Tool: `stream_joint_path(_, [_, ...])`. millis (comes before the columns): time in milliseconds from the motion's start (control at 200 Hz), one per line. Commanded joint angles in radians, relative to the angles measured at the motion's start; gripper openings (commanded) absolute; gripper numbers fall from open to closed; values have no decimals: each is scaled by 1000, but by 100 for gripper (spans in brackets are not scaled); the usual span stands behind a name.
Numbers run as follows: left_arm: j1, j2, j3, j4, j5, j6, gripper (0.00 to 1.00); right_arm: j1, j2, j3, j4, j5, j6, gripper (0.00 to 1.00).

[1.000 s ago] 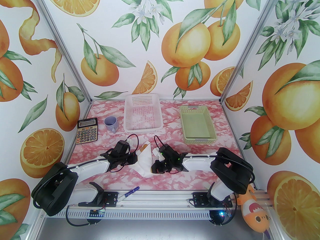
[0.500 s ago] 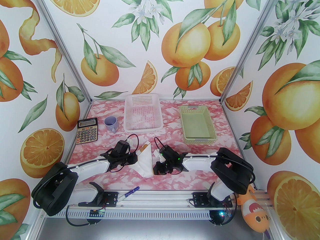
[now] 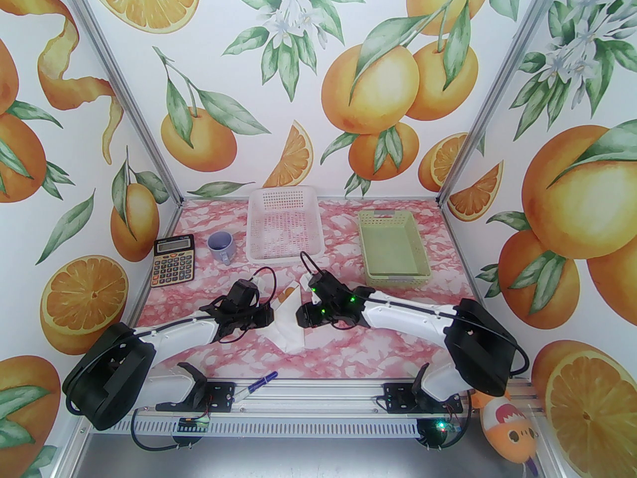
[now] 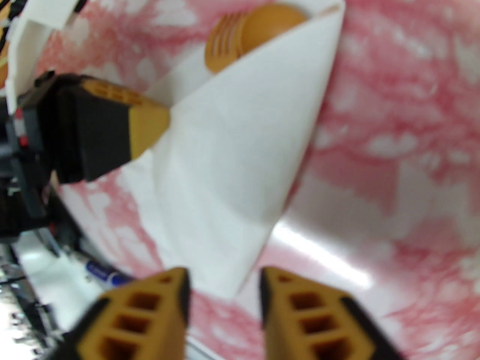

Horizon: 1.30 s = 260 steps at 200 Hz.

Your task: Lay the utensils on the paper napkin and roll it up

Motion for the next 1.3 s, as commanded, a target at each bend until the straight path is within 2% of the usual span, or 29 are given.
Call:
stream_joint_path(0, [-5, 9, -25, -29, -22, 6, 0, 35, 67, 65, -36, 178, -37, 58])
stream_joint_path(120, [-4, 4, -28, -31, -24, 8, 0, 63, 143, 118, -34, 209, -42, 67])
stream_joint_path(475, [-4, 1, -34, -27, -26, 6, 0, 86, 272, 193, -35, 195, -72, 73])
stream_joint_path(780, [-4, -4, -38, -28, -28, 5, 0, 89, 336, 240, -110, 231, -109, 77])
stream_joint_path(1066, [-4, -4, -41, -31, -31, 6, 0, 92, 377, 253, -201, 303, -125, 79])
stream_joint_path(1296, [-5, -7, -42, -41, -35, 7, 0, 91, 355, 220, -249, 357, -137, 74])
